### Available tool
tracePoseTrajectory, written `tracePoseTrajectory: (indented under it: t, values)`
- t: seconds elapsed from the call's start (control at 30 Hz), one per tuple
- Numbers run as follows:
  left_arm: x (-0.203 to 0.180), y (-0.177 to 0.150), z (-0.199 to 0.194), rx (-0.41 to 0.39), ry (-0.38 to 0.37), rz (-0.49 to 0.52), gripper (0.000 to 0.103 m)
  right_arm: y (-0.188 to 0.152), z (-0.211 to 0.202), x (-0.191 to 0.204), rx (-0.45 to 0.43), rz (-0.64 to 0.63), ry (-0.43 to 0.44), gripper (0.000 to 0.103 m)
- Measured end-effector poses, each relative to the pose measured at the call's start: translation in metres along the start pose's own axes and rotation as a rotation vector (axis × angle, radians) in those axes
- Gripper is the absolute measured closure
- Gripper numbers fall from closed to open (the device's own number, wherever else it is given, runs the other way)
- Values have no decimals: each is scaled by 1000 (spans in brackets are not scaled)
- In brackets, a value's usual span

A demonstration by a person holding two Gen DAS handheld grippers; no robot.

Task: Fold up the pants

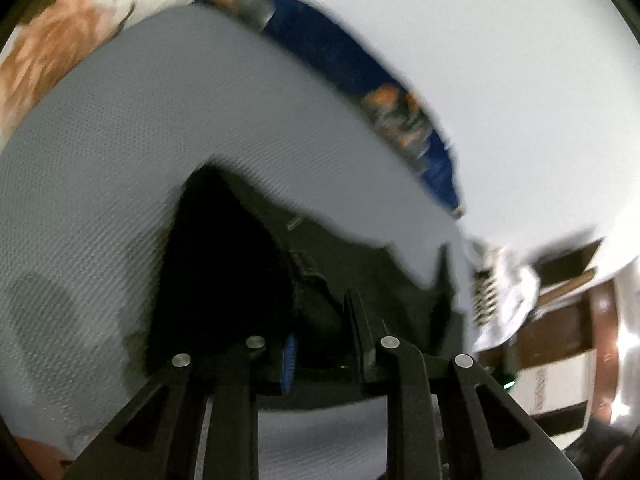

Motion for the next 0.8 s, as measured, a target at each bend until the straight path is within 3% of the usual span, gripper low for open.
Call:
tracePoseTrajectory:
  t: [0.1, 0.17, 0.23, 0.47, 0.57, 0.67, 0.8]
  values:
    - [42, -17, 23, 94, 109, -79, 81, -8, 14, 8, 43, 5, 24, 95]
    - [62, -27, 30, 123, 106, -148, 81, -9, 20, 10, 53, 1, 22, 95]
    - [68, -27, 28, 101, 78, -169, 81, -8, 21, 10, 57, 10, 30, 95]
    - [48, -3, 4, 32, 90, -32, 81, -5, 19, 12, 61, 16, 21, 95]
    - [46, -5, 5, 40, 152, 29, 81, -7, 16, 17, 57, 28, 49, 95]
    - [65, -13, 21, 99, 196, 2, 81, -11, 20, 20, 62, 28, 48, 95]
    - [71, -18, 15, 81, 149, -18, 76, -7, 23, 17, 75, 52, 85, 95]
Point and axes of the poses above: each gripper's, at about its wrist camera, not at the fingertips, and z roughly the way its jaws point, x to its left, y to its top, the point moved 4 cm from there along z, roughly the way its jaws point, and after that the axes turned 4 degrees about -z, right-handed, at the moved point
